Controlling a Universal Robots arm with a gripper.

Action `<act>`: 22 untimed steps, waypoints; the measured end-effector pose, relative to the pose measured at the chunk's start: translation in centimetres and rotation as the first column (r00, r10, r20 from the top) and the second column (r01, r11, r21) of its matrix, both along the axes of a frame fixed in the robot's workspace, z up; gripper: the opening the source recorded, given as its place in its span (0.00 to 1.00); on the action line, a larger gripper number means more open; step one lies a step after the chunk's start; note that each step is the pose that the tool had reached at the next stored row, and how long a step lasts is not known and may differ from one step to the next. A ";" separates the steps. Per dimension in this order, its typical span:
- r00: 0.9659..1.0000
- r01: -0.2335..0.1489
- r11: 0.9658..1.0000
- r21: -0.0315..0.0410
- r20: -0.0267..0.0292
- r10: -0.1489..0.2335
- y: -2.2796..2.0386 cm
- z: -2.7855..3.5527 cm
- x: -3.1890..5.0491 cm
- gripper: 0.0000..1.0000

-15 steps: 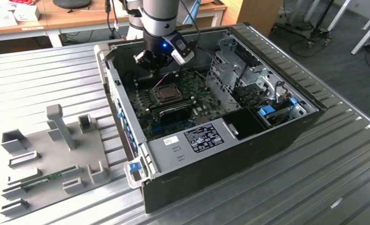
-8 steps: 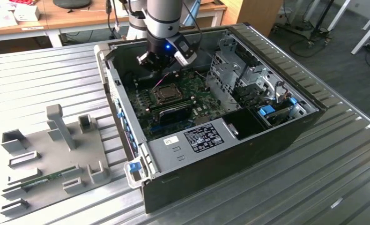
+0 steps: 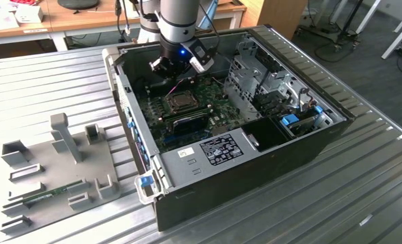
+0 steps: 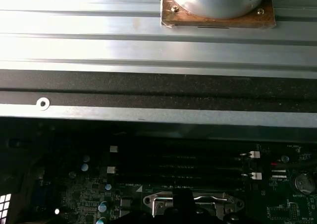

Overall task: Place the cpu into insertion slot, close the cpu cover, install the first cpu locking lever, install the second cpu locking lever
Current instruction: 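Install the first cpu locking lever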

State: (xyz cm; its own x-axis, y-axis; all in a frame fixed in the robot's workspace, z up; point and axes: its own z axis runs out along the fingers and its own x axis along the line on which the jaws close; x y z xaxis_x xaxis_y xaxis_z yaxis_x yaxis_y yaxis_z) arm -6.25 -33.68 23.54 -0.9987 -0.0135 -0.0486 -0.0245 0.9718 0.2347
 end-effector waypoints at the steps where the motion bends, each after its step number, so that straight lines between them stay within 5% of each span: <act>1: 1.000 0.000 1.000 0.000 0.000 0.000 0.00 0.00 0.00 0.10; 13: 1.000 0.000 1.000 0.015 0.000 0.000 0.00 -0.29 0.03 0.10; 22: 1.000 0.000 0.999 0.043 0.000 0.000 0.01 -0.62 0.15 0.10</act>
State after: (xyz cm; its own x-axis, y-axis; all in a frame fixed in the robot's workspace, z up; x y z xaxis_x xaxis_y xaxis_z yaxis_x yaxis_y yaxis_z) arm -6.10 -33.67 22.91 -0.9987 -0.0114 -0.0491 -0.0245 0.9607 0.2764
